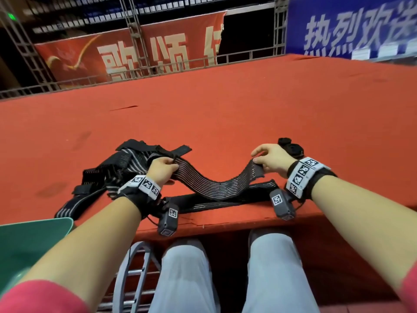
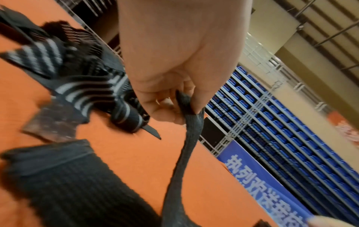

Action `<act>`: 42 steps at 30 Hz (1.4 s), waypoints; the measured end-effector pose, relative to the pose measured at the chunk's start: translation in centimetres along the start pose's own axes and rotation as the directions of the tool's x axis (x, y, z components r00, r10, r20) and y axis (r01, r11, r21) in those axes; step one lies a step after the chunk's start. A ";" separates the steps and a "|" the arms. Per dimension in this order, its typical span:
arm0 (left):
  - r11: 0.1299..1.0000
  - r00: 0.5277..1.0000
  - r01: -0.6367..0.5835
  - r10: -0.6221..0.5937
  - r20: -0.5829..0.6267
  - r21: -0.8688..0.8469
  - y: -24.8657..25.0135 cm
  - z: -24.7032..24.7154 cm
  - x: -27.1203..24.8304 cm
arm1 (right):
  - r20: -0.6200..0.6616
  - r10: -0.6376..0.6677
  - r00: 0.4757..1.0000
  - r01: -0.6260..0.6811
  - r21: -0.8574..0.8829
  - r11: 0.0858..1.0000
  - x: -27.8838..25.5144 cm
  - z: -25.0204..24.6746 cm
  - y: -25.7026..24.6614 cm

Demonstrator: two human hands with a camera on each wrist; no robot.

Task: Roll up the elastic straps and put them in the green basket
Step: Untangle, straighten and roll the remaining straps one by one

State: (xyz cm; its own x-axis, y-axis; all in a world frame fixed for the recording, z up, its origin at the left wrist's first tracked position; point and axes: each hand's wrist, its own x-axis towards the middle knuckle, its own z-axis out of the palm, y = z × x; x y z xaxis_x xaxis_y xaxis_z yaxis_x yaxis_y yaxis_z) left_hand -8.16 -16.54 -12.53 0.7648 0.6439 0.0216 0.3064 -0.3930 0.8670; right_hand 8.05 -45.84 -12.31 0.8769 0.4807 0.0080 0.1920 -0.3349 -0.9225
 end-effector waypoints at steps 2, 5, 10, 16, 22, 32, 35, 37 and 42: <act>0.999 0.998 -0.046 0.047 0.047 -0.027 2.2 1.3 -0.5 | 0.036 -0.013 0.999 0.009 0.098 0.995 -0.4 1.0 -1.8; 0.990 0.987 -0.129 0.133 0.089 -0.052 4.7 3.1 -1.0 | 0.092 -0.031 0.995 0.009 0.232 0.973 -0.7 2.2 -4.1; 0.949 0.922 -0.315 0.307 0.235 -0.003 7.2 4.7 -1.9 | 0.233 -0.053 0.971 -0.016 0.281 0.960 -0.7 3.9 -5.8; 0.785 0.785 -0.574 0.446 0.429 0.234 8.9 4.4 -2.5 | 0.335 -0.046 0.941 -0.007 0.154 0.988 -1.1 4.9 -6.6; 0.842 0.880 -0.475 0.442 0.175 0.258 8.8 4.2 -2.2 | 0.214 -0.005 0.977 -0.035 0.184 0.982 -0.8 5.3 -7.1; 0.972 0.854 0.194 -0.101 0.511 -0.132 8.5 3.7 -4.1 | -0.062 0.029 0.998 0.006 0.501 0.865 0.2 7.5 -7.8; 0.893 0.869 0.311 -0.129 0.477 -0.325 8.0 4.4 -3.9 | -0.039 0.043 0.998 -0.016 0.532 0.846 0.1 7.8 -7.6; 0.847 0.885 0.328 -0.121 0.450 -0.418 7.9 4.9 -3.6 | -0.003 0.046 0.999 -0.037 0.522 0.852 -0.2 8.1 -7.4; 0.840 0.943 0.253 -0.102 0.317 -0.480 7.2 5.8 -3.0 | 0.164 0.050 0.985 -0.112 0.395 0.912 -1.2 8.0 -6.7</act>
State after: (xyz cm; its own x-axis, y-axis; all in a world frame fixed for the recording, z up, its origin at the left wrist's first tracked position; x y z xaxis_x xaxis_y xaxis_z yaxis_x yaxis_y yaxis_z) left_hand -5.00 -25.07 -9.25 0.8694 0.4393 -0.2263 0.1788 0.1472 0.9728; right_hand 2.19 -37.70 -9.22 0.8012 0.5897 -0.1018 -0.0973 -0.0395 -0.9945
